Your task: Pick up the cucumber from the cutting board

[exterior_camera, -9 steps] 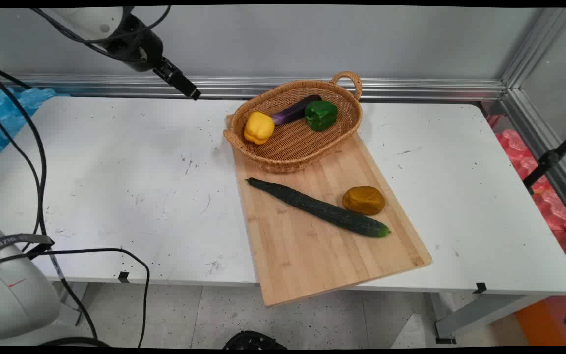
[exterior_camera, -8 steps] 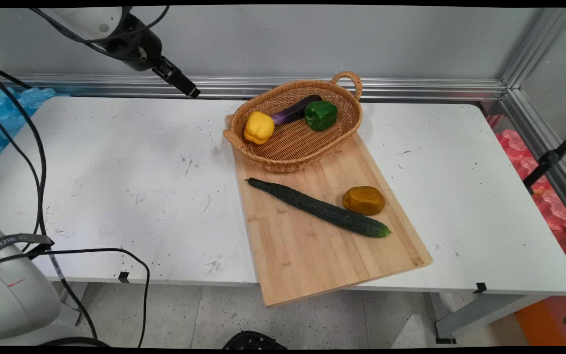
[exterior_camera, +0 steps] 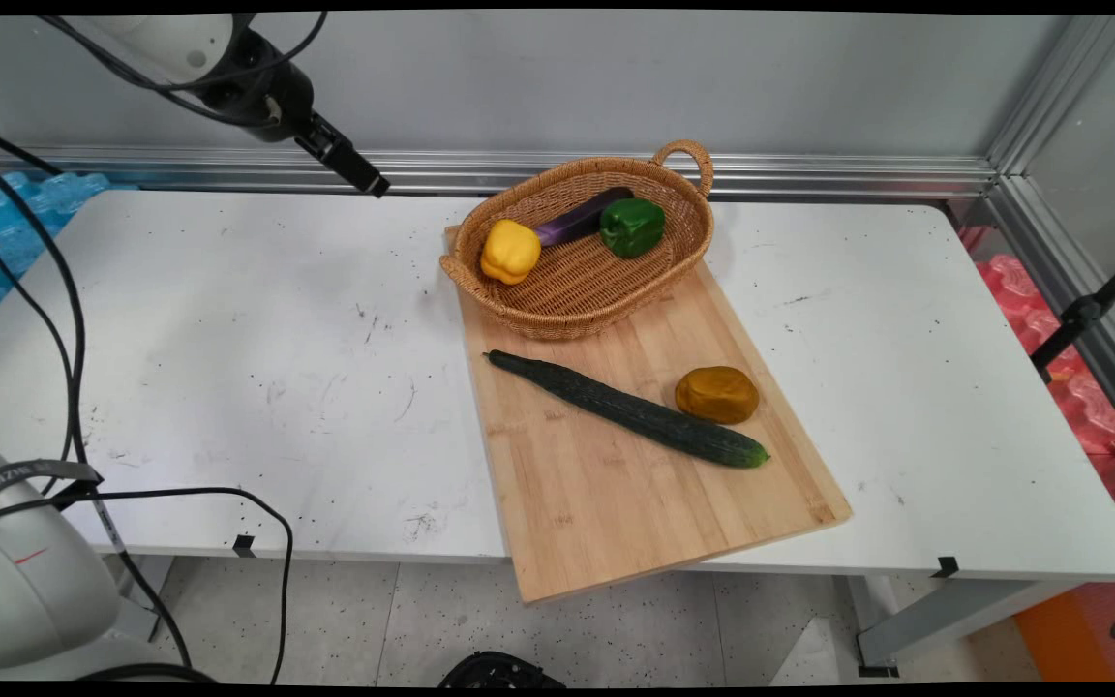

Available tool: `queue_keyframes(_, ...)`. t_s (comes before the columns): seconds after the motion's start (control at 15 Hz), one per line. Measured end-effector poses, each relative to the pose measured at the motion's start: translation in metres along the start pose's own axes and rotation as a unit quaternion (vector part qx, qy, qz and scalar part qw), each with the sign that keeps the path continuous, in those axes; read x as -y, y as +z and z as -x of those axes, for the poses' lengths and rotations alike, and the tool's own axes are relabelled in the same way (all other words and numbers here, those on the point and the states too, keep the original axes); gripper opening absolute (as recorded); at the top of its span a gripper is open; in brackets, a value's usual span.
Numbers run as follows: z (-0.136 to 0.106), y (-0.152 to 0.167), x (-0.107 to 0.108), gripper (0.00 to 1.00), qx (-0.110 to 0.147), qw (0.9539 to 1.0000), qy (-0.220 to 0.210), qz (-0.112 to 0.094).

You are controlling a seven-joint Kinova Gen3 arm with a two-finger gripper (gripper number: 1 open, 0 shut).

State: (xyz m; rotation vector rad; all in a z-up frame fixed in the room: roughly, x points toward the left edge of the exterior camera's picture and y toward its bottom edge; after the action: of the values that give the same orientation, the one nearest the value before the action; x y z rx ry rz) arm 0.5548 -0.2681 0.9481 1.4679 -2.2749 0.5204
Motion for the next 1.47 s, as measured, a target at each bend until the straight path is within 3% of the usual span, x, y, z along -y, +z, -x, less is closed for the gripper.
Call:
queue_keyframes(0.27, -0.002, 0.001, -0.018, 1.0, 0.01, 0.996, 0.077, 0.045)
queue_keyframes(0.6, -0.01, 0.005, -0.043, 1.0, 0.012, 0.9816, 0.164, 0.097)
queue_keyframes(0.93, -0.023, 0.017, -0.072, 1.0, 0.008, 0.9562, 0.252, 0.148)
queue_keyframes(1.13, -0.033, 0.031, -0.092, 1.0, 0.003, 0.9335, 0.31, 0.18)
queue_keyframes(1.2, -0.038, 0.038, -0.101, 1.0, 0.001, 0.9232, 0.333, 0.193)
queue_keyframes(1.47, -0.051, 0.068, -0.131, 1.0, -0.006, 0.89, 0.395, 0.228)
